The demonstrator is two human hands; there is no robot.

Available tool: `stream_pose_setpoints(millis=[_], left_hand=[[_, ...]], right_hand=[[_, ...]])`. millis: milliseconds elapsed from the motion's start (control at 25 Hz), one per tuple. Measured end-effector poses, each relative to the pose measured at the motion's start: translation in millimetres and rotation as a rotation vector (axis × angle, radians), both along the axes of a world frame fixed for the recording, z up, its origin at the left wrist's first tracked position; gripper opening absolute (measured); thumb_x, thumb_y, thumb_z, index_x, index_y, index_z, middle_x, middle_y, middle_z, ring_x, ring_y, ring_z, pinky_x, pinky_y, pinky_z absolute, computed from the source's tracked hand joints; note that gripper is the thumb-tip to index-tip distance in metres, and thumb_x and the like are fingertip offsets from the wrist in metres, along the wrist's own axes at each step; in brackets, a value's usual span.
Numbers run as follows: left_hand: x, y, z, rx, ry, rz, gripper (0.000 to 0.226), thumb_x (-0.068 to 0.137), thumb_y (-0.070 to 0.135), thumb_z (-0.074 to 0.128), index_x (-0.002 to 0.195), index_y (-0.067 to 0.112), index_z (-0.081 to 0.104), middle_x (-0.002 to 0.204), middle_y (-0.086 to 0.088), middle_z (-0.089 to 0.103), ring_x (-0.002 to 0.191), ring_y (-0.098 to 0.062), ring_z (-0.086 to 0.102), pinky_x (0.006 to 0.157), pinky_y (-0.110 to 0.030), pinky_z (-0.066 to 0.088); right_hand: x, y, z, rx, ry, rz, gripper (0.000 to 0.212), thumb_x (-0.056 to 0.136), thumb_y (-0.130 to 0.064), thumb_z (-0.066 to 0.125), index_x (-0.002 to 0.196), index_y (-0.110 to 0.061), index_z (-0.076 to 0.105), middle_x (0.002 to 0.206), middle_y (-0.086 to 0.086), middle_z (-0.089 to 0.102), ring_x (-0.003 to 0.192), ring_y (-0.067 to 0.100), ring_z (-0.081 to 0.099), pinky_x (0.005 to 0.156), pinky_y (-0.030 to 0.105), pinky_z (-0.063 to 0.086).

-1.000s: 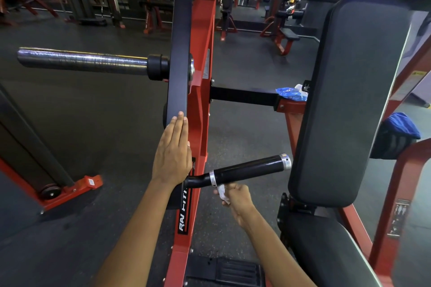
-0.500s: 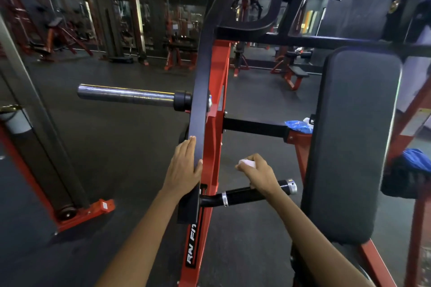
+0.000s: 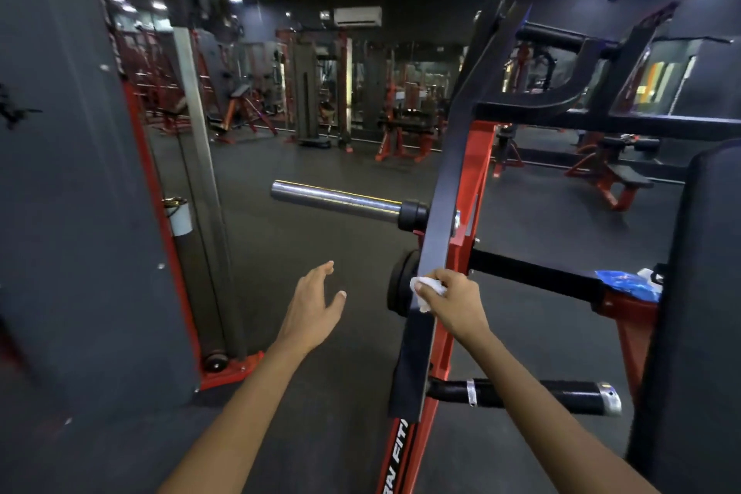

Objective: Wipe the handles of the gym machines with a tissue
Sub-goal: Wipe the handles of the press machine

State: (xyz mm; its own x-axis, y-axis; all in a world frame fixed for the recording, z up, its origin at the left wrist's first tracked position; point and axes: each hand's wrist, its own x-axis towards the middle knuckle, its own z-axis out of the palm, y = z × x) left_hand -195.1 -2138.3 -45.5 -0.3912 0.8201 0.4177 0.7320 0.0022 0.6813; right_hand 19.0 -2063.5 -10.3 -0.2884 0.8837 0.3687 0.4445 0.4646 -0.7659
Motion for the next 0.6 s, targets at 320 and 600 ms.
stream_pose_setpoints(millis=[320,600], left_hand=[[-57.1,-46.5,-1.3,-0.035,-0.072,0.159,0.052,0.089,0.018,0.06,0.137,0.011,0.042,0.134,-0.001,0.051,0.128,-0.017,0.044,0.108,-0.038,0.036],[-93.3,-77.1,-2.7,-0.054,-0.085,0.224,0.05,0.09,0.019,0.058,0.137,0.013,0.042,0.134,0.001,0.05,0.129,-0.014,0.042,0.11,-0.033,0.035]], right_hand=[[-67.7,-6.2,2.5,-0.024,0.03,0.164,0.014,0.08,-0.017,0.072,0.075,-0.008,0.064,0.067,-0.005,0.063,0.065,0.007,0.062,0.055,0.025,0.055],[-126.5,-16.3,-0.5,0.019,0.034,0.301,0.021,0.08,-0.011,0.07,0.062,-0.007,0.061,0.058,0.0,0.065,0.06,0.004,0.062,0.051,0.013,0.044]])
